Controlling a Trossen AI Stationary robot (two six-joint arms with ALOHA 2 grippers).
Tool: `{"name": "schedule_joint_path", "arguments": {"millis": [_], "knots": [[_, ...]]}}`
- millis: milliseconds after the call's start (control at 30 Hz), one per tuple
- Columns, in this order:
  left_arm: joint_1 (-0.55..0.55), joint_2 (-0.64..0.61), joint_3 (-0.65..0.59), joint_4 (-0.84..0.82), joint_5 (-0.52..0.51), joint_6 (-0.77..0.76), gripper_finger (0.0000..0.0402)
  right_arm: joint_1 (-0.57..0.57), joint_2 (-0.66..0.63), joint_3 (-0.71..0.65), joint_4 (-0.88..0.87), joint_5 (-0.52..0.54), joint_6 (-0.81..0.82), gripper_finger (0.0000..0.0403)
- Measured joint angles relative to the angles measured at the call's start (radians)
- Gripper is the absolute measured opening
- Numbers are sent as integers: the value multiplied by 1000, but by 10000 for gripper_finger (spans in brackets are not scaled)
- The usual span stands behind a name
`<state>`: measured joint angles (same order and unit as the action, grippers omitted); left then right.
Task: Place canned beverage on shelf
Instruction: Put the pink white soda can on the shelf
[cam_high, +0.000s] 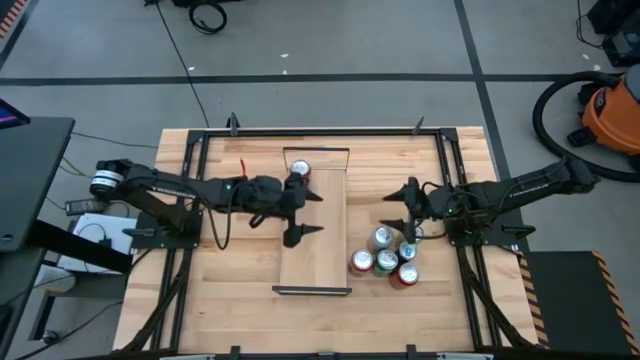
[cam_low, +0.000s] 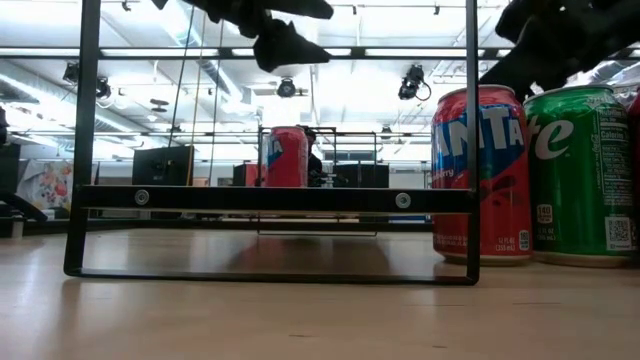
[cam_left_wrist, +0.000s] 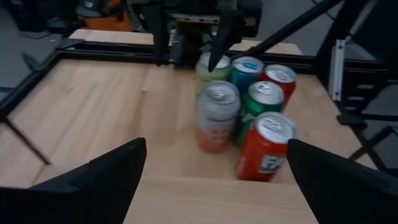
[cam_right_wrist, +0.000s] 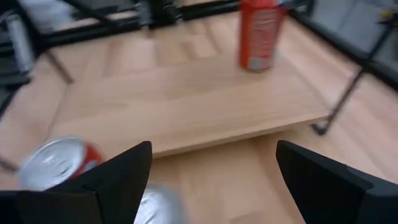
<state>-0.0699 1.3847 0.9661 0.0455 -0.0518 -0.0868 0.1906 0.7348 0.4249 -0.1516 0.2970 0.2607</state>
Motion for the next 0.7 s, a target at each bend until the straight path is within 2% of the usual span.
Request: {"name": "schedule_joint_path", "arguments": {"millis": [133, 333, 700], "knots": [[-28, 16, -1, 12, -4, 2, 398, 49, 33, 57, -58, -1, -3, 354], [-34, 17, -2, -17, -41, 22, 398, 107, 193, 201, -266, 44, -7, 354], [-32, 17, -2, -73, -42, 30, 398, 148, 374, 382, -440, -32, -97, 354]]}}
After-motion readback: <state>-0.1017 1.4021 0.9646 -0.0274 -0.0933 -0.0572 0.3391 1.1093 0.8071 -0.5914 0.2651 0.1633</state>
